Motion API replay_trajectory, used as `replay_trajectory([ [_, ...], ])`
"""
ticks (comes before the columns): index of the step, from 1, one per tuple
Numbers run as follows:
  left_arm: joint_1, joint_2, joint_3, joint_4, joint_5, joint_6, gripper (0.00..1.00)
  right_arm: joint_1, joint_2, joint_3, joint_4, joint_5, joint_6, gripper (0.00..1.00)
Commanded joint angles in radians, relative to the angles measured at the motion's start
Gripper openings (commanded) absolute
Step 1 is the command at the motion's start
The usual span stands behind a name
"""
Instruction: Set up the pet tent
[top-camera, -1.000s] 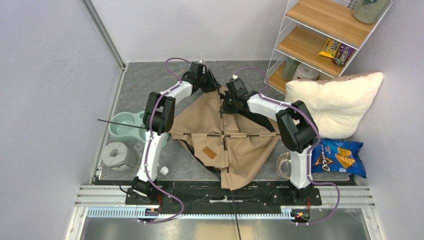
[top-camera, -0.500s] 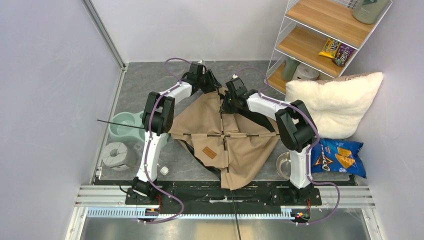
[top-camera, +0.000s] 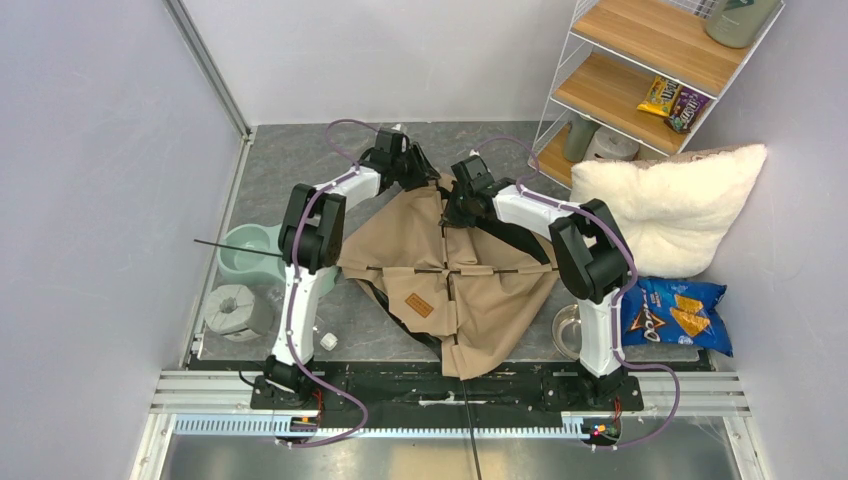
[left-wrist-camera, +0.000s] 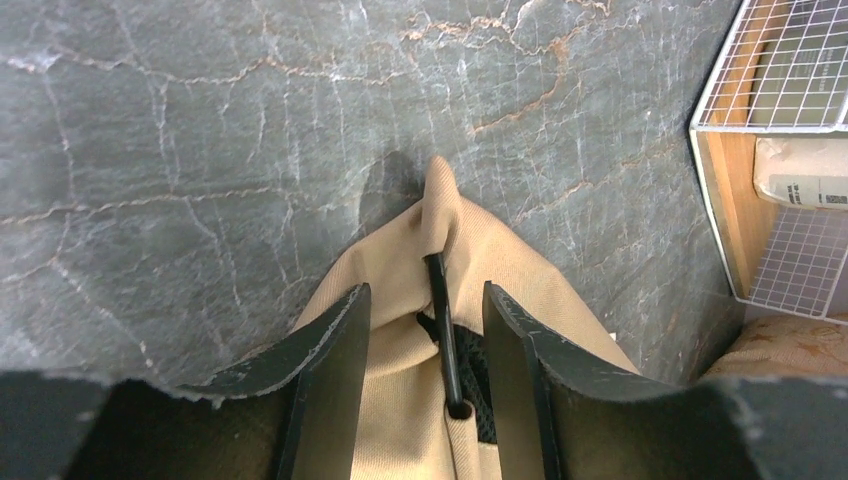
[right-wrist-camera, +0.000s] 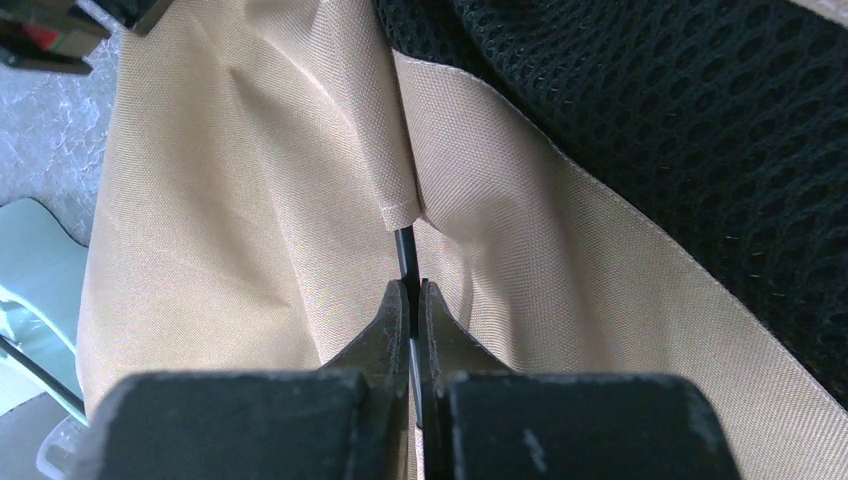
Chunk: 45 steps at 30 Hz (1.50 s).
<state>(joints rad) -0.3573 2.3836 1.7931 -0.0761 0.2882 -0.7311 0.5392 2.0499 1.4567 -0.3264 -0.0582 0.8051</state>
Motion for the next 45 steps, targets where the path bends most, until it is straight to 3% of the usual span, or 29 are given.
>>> replay_trajectory([
  [1,0.017,-0.088,-0.063,0.017,-0.011,0.012,0.53,-0.025,0.022,0.01,-0.023,0.095,0.057,0.0],
  [9,0.031,-0.131,-0.134,0.065,-0.001,0.004,0.51,-0.04,0.027,0.008,-0.074,0.109,0.117,0.0],
  [16,0.031,-0.125,-0.164,0.002,-0.035,0.02,0.23,-0.041,0.016,-0.001,-0.003,0.067,0.119,0.0],
  [20,0.031,-0.113,-0.169,-0.032,-0.04,0.033,0.15,-0.04,0.009,-0.02,0.094,-0.001,0.1,0.0],
  [24,0.031,-0.103,-0.167,-0.074,-0.051,0.043,0.11,-0.039,0.017,-0.025,0.176,-0.077,0.089,0.0],
  [34,0.029,-0.096,-0.183,-0.092,-0.04,0.055,0.07,-0.039,0.056,0.004,0.198,-0.129,0.11,0.0],
  [45,0.029,-0.096,-0.18,-0.094,-0.031,0.054,0.06,-0.042,0.011,-0.02,0.074,0.052,0.228,0.0],
])
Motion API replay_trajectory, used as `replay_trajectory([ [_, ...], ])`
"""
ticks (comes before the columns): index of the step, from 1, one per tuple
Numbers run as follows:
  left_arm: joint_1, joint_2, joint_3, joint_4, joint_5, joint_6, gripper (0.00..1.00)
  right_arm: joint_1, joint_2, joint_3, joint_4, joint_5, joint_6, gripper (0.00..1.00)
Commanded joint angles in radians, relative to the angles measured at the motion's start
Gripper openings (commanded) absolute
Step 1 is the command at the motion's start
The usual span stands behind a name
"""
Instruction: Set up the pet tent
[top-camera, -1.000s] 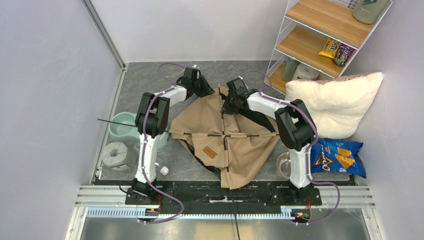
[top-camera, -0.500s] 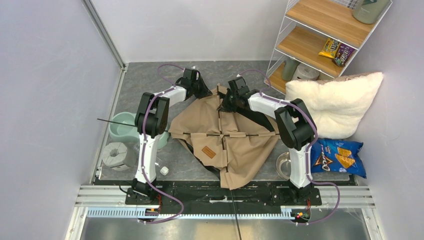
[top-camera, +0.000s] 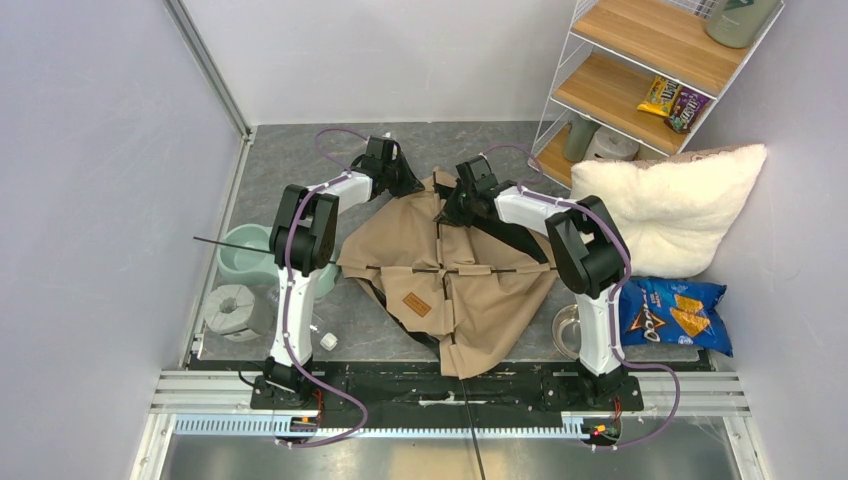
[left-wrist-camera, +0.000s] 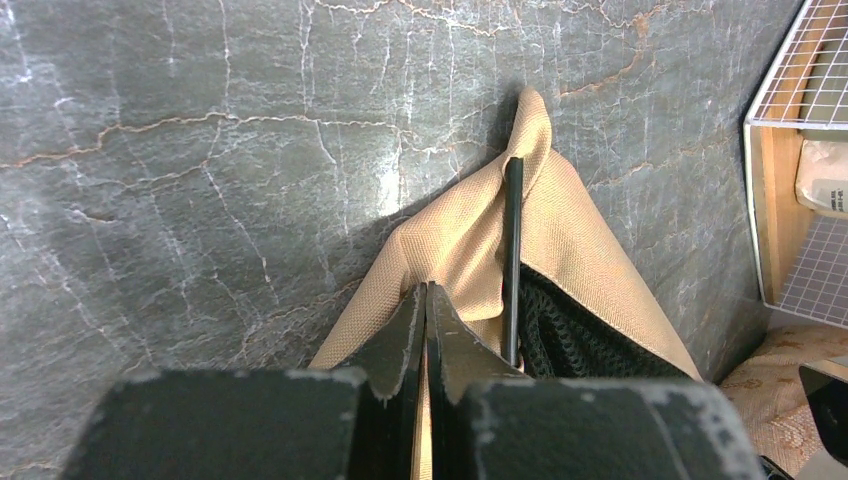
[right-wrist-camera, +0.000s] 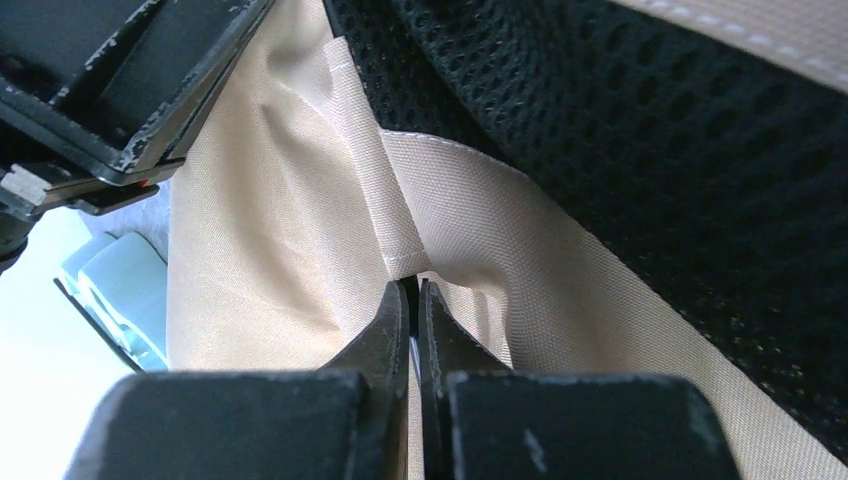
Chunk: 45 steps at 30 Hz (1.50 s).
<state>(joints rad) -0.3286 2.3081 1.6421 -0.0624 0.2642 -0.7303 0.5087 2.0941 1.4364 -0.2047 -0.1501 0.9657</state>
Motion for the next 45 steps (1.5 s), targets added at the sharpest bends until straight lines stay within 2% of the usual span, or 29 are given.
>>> replay_trajectory([
  [1,0.0,-0.021,-0.03,-0.108,-0.006,0.055,0.06,-0.01,-0.037,0.007,-0.067,0.17,0.064,0.0],
  [5,0.001,-0.018,-0.026,-0.108,-0.004,0.053,0.05,-0.01,-0.035,0.015,-0.066,0.153,0.034,0.0],
  [8,0.001,-0.018,-0.022,-0.108,-0.002,0.052,0.05,-0.01,-0.031,0.002,-0.011,0.047,-0.007,0.0],
  [11,0.001,-0.018,-0.021,-0.109,-0.002,0.052,0.05,-0.004,-0.033,-0.008,0.0,0.006,-0.028,0.0],
  [34,0.001,-0.013,-0.018,-0.109,0.007,0.051,0.05,-0.001,-0.022,-0.004,0.0,-0.063,-0.054,0.0],
  [45,0.002,-0.016,-0.021,-0.111,0.007,0.053,0.04,-0.004,-0.033,0.01,-0.043,-0.069,0.041,0.0],
])
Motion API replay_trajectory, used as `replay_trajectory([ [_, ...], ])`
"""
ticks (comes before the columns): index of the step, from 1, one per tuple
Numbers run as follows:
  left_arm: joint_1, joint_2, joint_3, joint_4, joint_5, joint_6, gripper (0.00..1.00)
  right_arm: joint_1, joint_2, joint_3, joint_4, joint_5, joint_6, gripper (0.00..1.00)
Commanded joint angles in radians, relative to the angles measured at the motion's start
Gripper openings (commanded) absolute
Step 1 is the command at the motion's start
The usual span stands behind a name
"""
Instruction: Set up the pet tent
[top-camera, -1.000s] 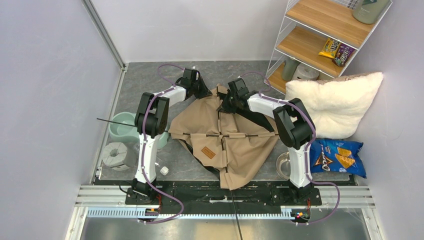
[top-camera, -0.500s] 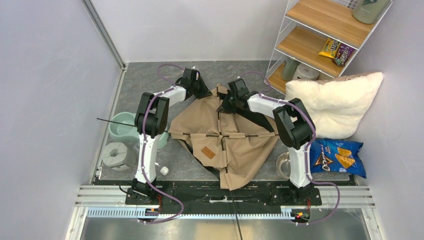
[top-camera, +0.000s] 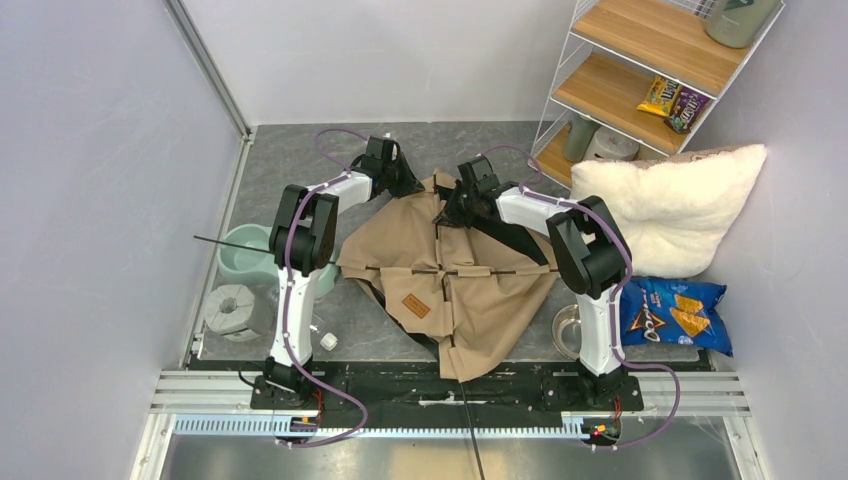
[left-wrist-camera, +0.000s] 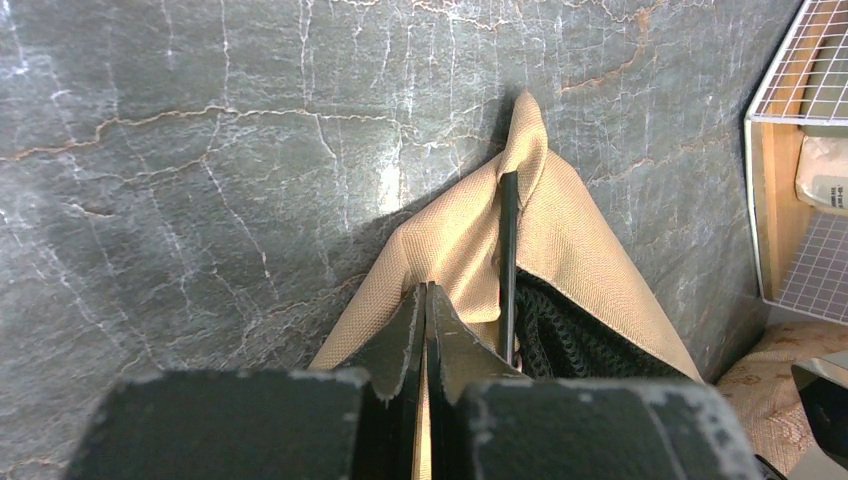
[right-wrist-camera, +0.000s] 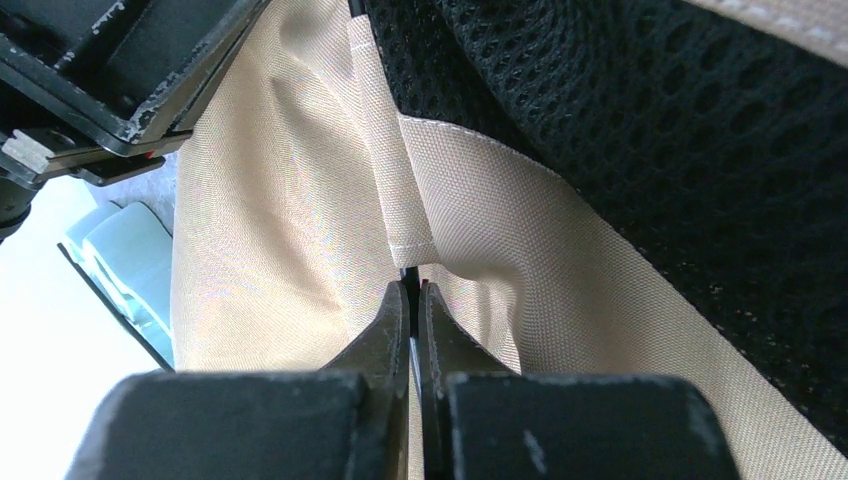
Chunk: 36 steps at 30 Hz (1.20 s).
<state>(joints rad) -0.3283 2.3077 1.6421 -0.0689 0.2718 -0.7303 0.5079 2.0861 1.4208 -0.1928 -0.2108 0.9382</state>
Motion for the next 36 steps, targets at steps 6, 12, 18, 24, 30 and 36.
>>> replay_trajectory([
  [6,0.0,-0.016,-0.019,-0.104,-0.001,0.053,0.04,-0.008,-0.026,0.036,-0.104,-0.012,0.104,0.0],
  [12,0.0,-0.017,-0.022,-0.104,0.0,0.053,0.04,-0.008,-0.03,0.03,-0.105,0.01,0.097,0.0],
  [18,0.001,-0.013,-0.024,-0.113,-0.002,0.054,0.03,-0.008,-0.007,0.055,-0.075,0.07,0.076,0.0],
  [24,0.0,-0.009,-0.025,-0.138,-0.007,0.055,0.02,-0.008,0.006,0.082,0.024,0.121,0.021,0.0],
  [30,0.0,-0.014,-0.046,-0.145,-0.009,0.058,0.02,-0.008,-0.009,0.046,0.107,0.175,0.078,0.0],
  [36,0.0,-0.012,-0.048,-0.146,-0.006,0.057,0.02,-0.008,-0.038,0.027,0.099,0.262,0.118,0.0],
])
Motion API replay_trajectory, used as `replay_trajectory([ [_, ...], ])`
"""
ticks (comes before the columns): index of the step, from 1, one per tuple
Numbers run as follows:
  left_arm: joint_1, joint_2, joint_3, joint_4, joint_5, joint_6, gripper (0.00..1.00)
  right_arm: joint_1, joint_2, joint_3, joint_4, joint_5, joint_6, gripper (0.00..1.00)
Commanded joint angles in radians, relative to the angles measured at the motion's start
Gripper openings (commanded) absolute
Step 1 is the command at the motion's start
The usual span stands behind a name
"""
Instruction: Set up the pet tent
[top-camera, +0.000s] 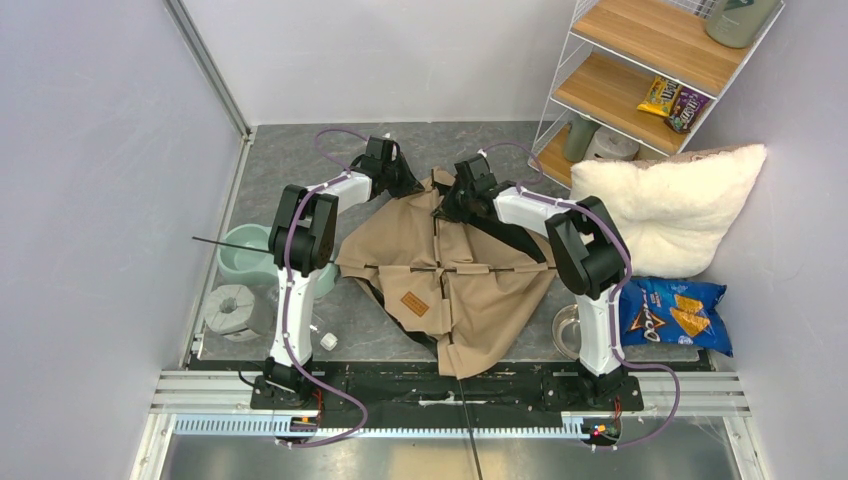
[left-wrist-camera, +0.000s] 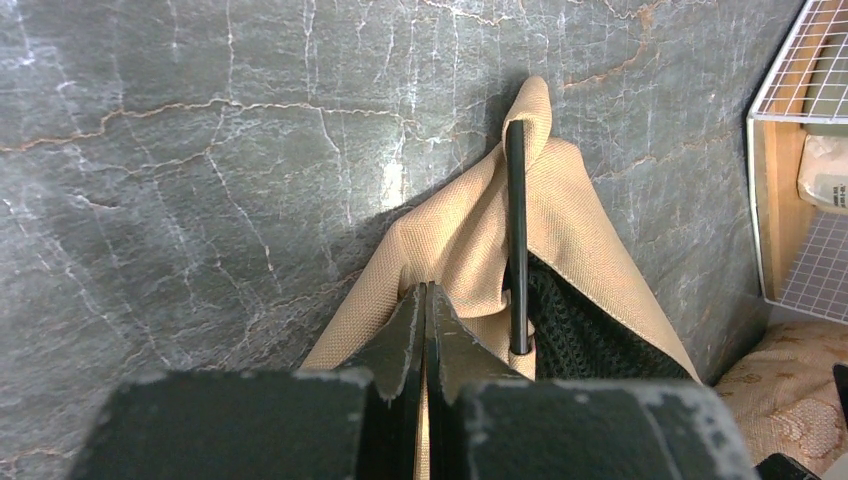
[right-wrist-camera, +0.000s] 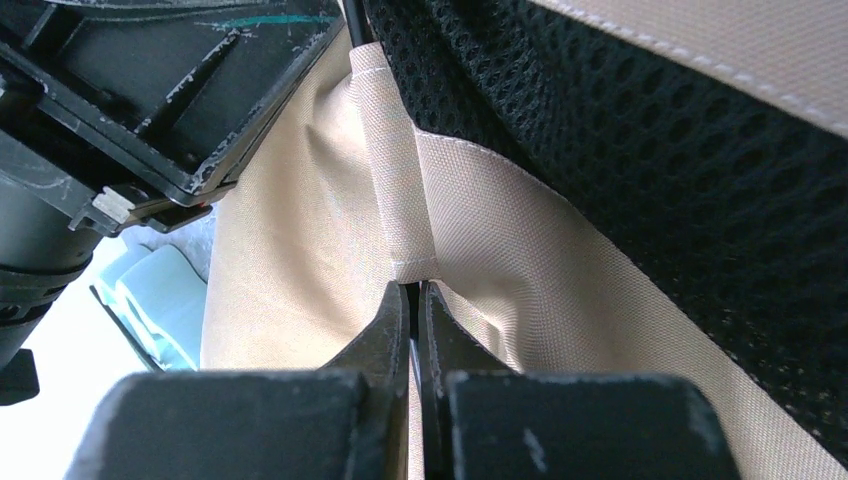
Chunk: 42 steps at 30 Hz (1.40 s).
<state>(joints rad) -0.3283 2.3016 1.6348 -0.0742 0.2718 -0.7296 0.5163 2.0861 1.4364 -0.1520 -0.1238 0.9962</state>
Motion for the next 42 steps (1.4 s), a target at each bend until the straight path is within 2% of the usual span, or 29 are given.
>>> replay_trajectory([
  [1,0.0,-0.005,-0.04,-0.141,-0.006,0.056,0.02,-0.018,-0.04,0.016,0.02,0.19,0.073,0.0],
  [7,0.0,-0.004,-0.03,-0.141,-0.008,0.056,0.02,-0.025,-0.046,0.015,-0.149,0.216,0.156,0.0],
  [22,0.0,0.001,-0.029,-0.14,0.0,0.053,0.02,-0.021,-0.13,-0.06,-0.177,0.358,0.232,0.0],
  [29,0.0,0.001,-0.029,-0.125,0.031,0.054,0.03,-0.022,-0.089,-0.033,-0.255,0.342,0.273,0.0],
  [32,0.0,-0.005,-0.03,-0.108,0.054,0.059,0.08,-0.021,-0.075,-0.031,-0.255,0.317,0.278,0.0],
  [39,0.0,-0.046,-0.008,-0.049,0.108,0.111,0.38,-0.022,-0.069,-0.045,-0.208,0.251,0.24,0.0],
  [42,0.002,-0.058,0.029,-0.053,0.109,0.157,0.44,-0.022,-0.064,-0.054,-0.171,0.205,0.222,0.0],
])
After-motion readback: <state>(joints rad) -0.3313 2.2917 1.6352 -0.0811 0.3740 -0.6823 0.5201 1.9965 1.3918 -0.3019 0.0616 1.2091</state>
